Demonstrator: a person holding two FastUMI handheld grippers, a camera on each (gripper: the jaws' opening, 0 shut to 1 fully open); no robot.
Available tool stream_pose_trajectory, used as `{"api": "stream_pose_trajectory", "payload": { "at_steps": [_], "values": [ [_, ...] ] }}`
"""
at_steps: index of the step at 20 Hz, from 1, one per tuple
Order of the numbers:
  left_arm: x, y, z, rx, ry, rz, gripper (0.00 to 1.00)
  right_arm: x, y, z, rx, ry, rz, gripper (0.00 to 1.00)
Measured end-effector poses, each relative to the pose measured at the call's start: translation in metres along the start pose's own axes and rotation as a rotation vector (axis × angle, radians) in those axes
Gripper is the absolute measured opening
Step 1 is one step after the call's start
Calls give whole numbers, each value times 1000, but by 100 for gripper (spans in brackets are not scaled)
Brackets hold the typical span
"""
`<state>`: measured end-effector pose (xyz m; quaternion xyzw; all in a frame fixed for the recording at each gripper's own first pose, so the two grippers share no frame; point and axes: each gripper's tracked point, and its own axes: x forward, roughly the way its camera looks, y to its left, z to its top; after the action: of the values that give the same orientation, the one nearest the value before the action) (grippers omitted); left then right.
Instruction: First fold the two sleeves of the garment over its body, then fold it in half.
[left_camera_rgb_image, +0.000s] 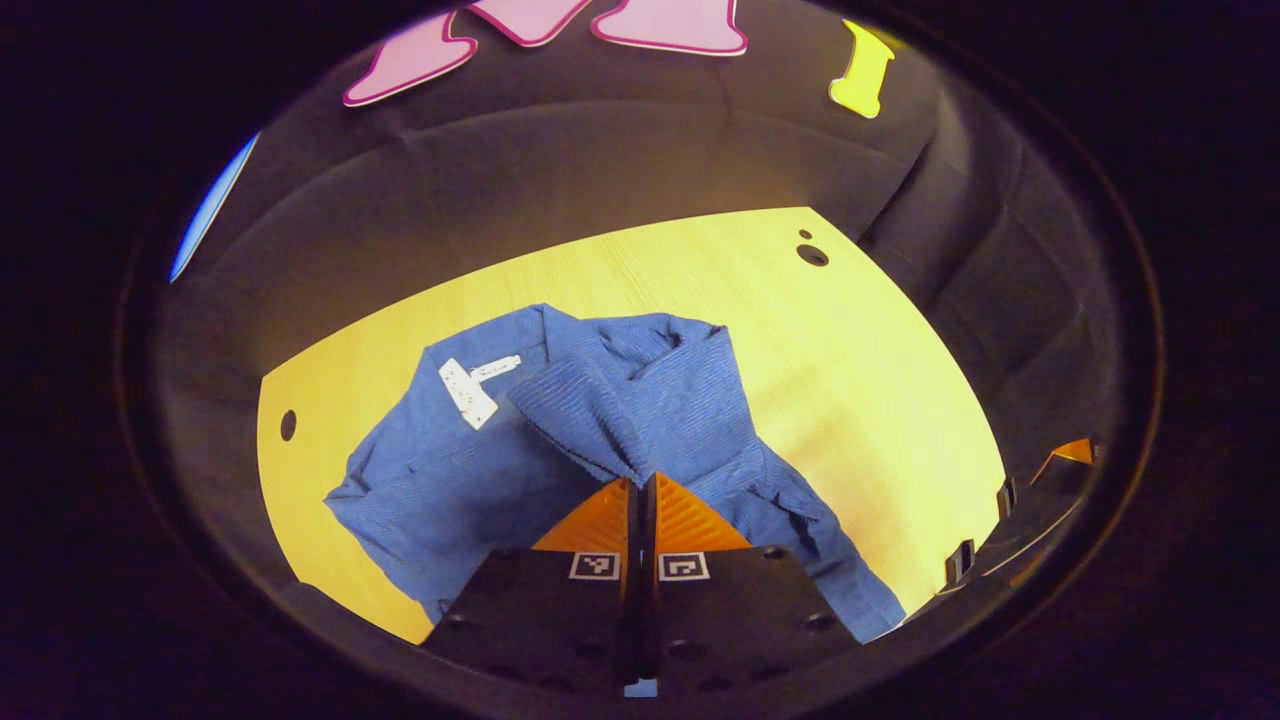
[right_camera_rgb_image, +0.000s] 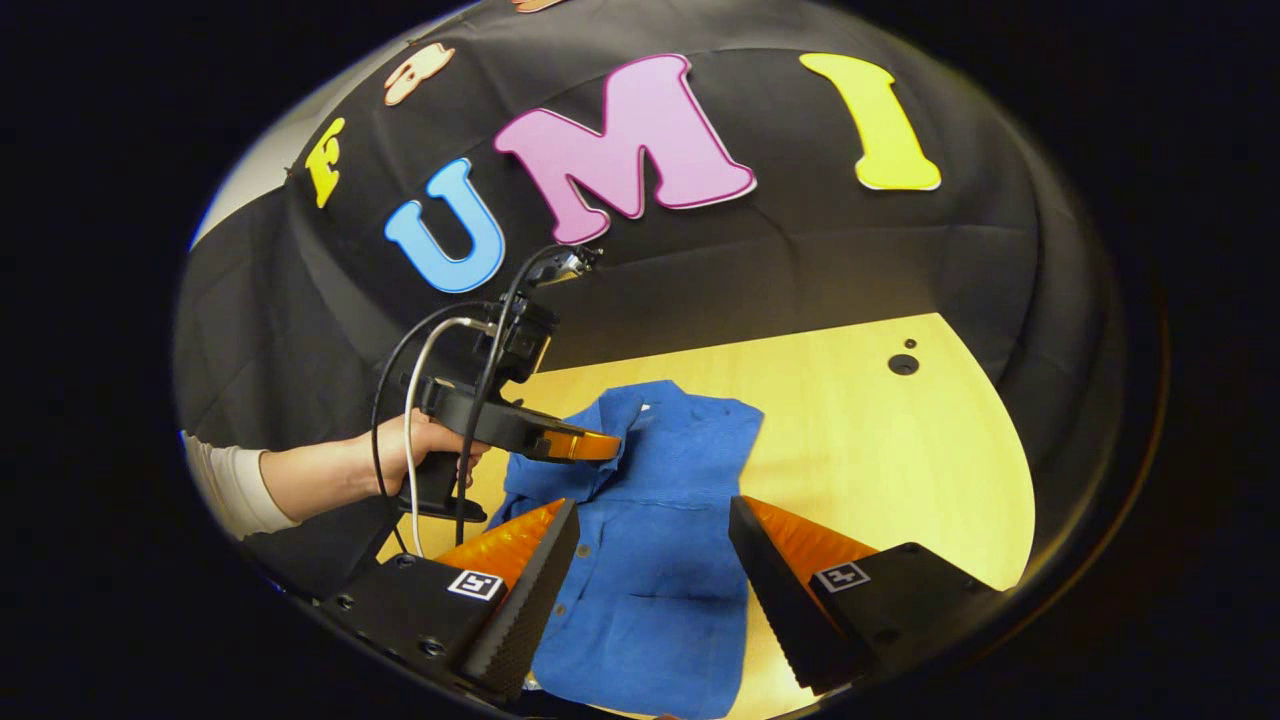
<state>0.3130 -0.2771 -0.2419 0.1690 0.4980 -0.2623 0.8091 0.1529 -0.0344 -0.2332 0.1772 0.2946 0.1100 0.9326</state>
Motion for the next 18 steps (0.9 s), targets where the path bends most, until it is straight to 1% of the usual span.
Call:
{"api": "stream_pose_trajectory", "payload": {
  "at_steps": [3,4,5,6,7,8,9,10,11,12,13,14,16,18],
  "values": [
    [20,-13,8,-3,13,-8,0,5,-27,-5,18,28,-16,96],
    [24,-20,14,-8,6,-21,0,7,-34,-5,22,35,-19,96],
    [28,-27,17,-12,8,-37,4,9,-39,-7,25,43,-21,96],
    [29,-35,21,-11,-3,-70,3,10,-43,-8,28,51,-22,96],
    [33,-45,25,-3,-24,-101,5,12,-46,-9,32,59,-20,96],
    [29,-52,32,5,-49,-122,19,15,-47,-10,35,65,-17,96],
    [31,-56,38,11,-82,-131,36,15,-48,-11,35,69,-15,96],
    [29,-62,43,13,-118,-144,46,17,-48,-12,34,73,-12,96],
    [24,-64,45,7,-146,-152,58,20,-49,-14,32,76,-9,96],
    [18,-63,45,-2,-163,-150,59,21,-48,-16,31,83,-8,96],
    [12,-58,42,-16,-178,-133,74,22,-46,-18,31,88,-6,96],
    [4,-49,38,-34,-193,-102,78,23,-44,-20,32,94,-3,96],
    [-19,-31,21,-89,-219,-46,84,27,-39,-31,36,109,1,96],
    [-43,-5,-11,-148,-243,3,84,28,-33,-42,35,128,-3,97]
  ]
}}
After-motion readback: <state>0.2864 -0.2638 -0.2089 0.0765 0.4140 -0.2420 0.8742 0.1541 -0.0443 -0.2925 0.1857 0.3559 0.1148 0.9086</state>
